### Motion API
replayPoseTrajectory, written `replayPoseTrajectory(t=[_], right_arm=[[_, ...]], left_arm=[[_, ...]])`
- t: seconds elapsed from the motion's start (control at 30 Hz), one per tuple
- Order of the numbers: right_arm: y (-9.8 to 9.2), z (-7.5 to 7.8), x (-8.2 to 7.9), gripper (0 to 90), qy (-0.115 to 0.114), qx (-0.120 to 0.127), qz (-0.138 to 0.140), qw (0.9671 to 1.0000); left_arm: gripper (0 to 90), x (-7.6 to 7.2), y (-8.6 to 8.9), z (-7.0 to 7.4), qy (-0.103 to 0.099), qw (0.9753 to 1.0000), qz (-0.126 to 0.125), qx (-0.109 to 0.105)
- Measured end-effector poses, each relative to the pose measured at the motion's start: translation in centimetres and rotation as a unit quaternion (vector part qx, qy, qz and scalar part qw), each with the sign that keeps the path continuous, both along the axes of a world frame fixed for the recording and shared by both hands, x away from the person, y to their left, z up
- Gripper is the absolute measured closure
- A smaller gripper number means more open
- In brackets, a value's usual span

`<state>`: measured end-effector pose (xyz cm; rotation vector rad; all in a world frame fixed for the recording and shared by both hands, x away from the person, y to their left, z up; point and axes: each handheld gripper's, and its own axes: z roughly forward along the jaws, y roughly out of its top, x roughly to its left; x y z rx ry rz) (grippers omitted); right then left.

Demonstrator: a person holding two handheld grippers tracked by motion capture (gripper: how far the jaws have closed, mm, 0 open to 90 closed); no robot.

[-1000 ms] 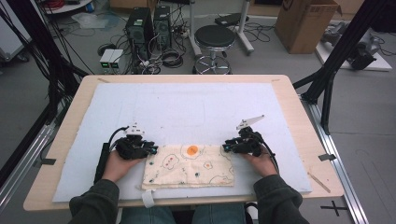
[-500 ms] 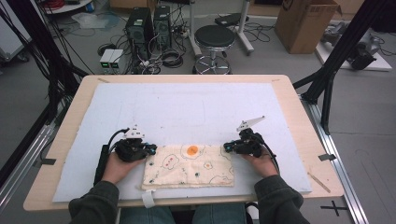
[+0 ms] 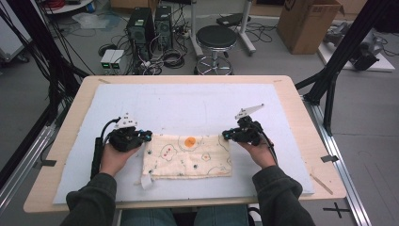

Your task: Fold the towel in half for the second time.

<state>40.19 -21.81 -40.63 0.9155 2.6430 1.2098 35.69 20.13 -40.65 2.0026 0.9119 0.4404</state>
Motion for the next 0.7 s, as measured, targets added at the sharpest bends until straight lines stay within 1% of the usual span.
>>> replayPoseTrajectory(t=[0.07, 0.1, 0.13, 0.17, 0.2, 0.23, 0.27, 0.3, 0.37, 0.47, 0.5, 0.6, 0.7], right_arm=[[0.0, 0.5, 0.6, 85.4, -0.008, 0.014, -0.012, 0.9998], [0.0, 0.6, 1.1, 85.4, -0.010, 0.019, -0.020, 0.9996], [0.0, 0.5, 1.5, 85.4, -0.009, 0.020, -0.025, 0.9994], [-0.1, 0.1, 2.1, 85.4, 0.002, 0.022, -0.030, 0.9993], [-0.1, -0.3, 2.5, 85.4, 0.014, 0.024, -0.034, 0.9991], [-0.1, -0.7, 2.8, 85.4, 0.018, 0.022, -0.034, 0.9990], [0.0, -0.9, 2.9, 85.4, 0.024, 0.018, -0.038, 0.9988], [0.1, -1.1, 3.0, 85.4, 0.024, 0.015, -0.038, 0.9989], [0.3, -1.4, 3.2, 85.4, 0.028, 0.010, -0.036, 0.9989], [0.1, -1.5, 3.4, 85.4, 0.033, 0.021, -0.041, 0.9984], [0.1, -1.4, 3.3, 85.4, 0.033, 0.023, -0.043, 0.9982], [0.0, -1.2, 3.1, 85.4, 0.024, 0.028, -0.039, 0.9986], [-0.2, -0.9, 2.9, 85.4, 0.024, 0.037, -0.039, 0.9983]], left_arm=[[84.8, 0.6, 0.1, 0.2, -0.008, 0.9999, 0.010, -0.004], [84.9, 0.9, 0.2, 0.0, -0.009, 0.9997, 0.017, -0.014], [84.9, 1.2, 0.3, -0.2, -0.007, 0.9996, 0.022, -0.014], [84.9, 1.4, 0.4, -0.5, 0.000, 0.9997, 0.021, -0.007], [84.9, 1.6, 0.3, -0.7, 0.003, 0.9998, 0.021, -0.007], [84.9, 1.6, 0.2, -0.9, 0.004, 0.9998, 0.019, -0.004], [84.9, 1.7, 0.2, -0.9, 0.003, 0.9998, 0.020, 0.001], [84.9, 1.7, 0.1, -1.0, 0.002, 0.9998, 0.022, 0.002], [84.9, 1.9, 0.2, -1.2, 0.005, 0.9998, 0.021, 0.000], [84.9, 2.1, 0.3, -1.3, 0.008, 0.9998, 0.018, 0.001], [84.9, 2.0, 0.2, -1.3, 0.006, 0.9998, 0.019, -0.004], [84.8, 1.8, 0.3, -1.1, -0.001, 0.9999, 0.016, -0.005], [84.9, 1.5, 0.3, -1.0, -0.004, 0.9999, 0.013, 0.000]])
